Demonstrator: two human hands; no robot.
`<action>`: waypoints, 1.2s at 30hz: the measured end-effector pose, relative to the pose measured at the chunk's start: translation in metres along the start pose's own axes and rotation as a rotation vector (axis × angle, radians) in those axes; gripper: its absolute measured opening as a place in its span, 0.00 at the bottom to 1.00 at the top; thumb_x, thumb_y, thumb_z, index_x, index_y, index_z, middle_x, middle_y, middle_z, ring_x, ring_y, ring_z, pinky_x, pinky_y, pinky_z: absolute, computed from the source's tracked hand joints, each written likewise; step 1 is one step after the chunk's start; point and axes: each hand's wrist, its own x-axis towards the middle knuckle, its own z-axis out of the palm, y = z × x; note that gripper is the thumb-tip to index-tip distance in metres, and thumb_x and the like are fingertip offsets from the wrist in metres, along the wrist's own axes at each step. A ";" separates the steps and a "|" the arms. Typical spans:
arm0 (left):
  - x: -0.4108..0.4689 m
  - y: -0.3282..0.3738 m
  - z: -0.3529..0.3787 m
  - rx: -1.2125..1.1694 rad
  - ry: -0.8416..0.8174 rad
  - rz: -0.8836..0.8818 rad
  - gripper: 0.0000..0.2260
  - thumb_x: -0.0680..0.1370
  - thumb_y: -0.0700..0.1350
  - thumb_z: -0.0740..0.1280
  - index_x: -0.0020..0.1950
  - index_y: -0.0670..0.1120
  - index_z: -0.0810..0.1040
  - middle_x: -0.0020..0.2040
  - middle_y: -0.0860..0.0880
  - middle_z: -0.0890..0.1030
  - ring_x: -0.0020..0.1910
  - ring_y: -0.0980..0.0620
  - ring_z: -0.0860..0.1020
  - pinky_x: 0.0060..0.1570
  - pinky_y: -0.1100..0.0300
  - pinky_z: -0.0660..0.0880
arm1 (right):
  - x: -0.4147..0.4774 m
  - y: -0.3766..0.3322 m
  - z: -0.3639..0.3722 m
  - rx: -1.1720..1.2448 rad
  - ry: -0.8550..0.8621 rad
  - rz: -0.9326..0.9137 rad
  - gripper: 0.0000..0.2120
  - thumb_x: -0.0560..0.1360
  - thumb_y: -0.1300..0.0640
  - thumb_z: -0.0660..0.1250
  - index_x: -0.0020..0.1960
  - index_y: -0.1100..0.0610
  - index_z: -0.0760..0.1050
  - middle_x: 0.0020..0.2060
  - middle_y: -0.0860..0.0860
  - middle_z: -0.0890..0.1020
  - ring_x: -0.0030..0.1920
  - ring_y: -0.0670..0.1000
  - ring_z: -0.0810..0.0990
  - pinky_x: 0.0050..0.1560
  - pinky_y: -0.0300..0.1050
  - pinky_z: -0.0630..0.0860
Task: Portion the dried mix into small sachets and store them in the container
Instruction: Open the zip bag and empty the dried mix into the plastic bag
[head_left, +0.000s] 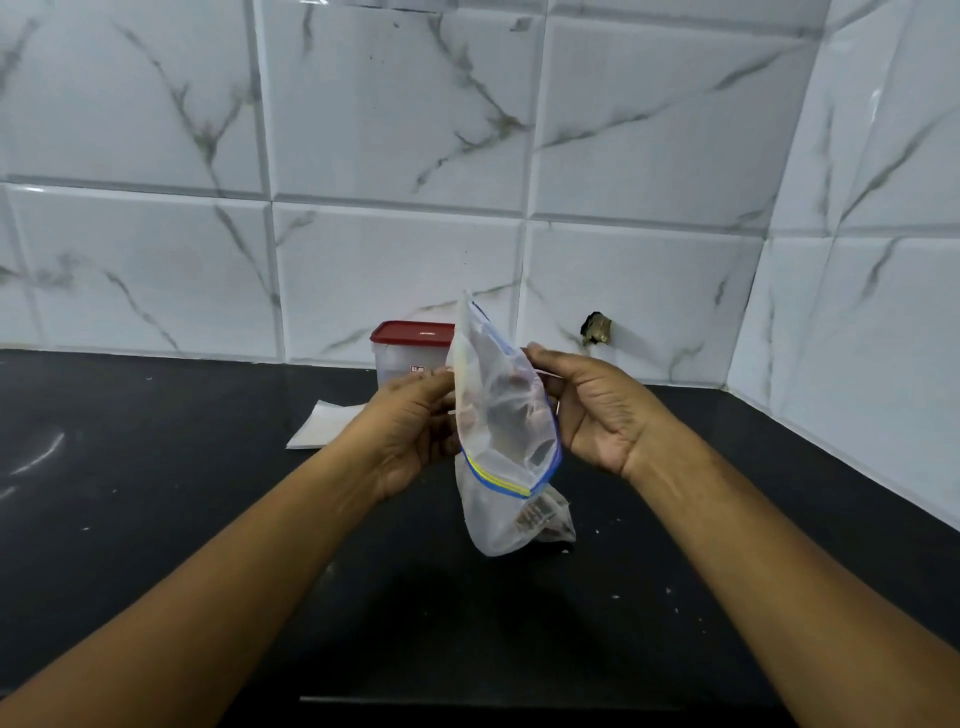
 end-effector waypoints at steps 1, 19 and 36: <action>0.000 0.000 0.000 0.029 0.023 0.024 0.15 0.81 0.42 0.70 0.66 0.37 0.79 0.51 0.40 0.81 0.43 0.45 0.79 0.45 0.52 0.77 | -0.001 -0.001 0.001 -0.032 0.007 0.000 0.11 0.79 0.55 0.71 0.41 0.56 0.88 0.40 0.54 0.86 0.41 0.52 0.84 0.52 0.50 0.82; -0.005 0.035 0.017 0.167 0.132 -0.023 0.07 0.81 0.40 0.70 0.44 0.39 0.81 0.35 0.43 0.83 0.28 0.50 0.81 0.25 0.60 0.79 | 0.009 -0.014 0.014 -0.177 0.117 0.033 0.05 0.79 0.68 0.67 0.46 0.62 0.79 0.33 0.55 0.85 0.30 0.52 0.84 0.34 0.47 0.84; 0.017 0.087 -0.002 -0.709 0.126 -0.153 0.09 0.84 0.31 0.59 0.51 0.30 0.78 0.44 0.39 0.83 0.40 0.44 0.83 0.25 0.55 0.81 | 0.013 -0.071 -0.011 0.487 0.335 0.001 0.11 0.82 0.75 0.55 0.52 0.64 0.73 0.48 0.62 0.80 0.40 0.56 0.82 0.31 0.53 0.83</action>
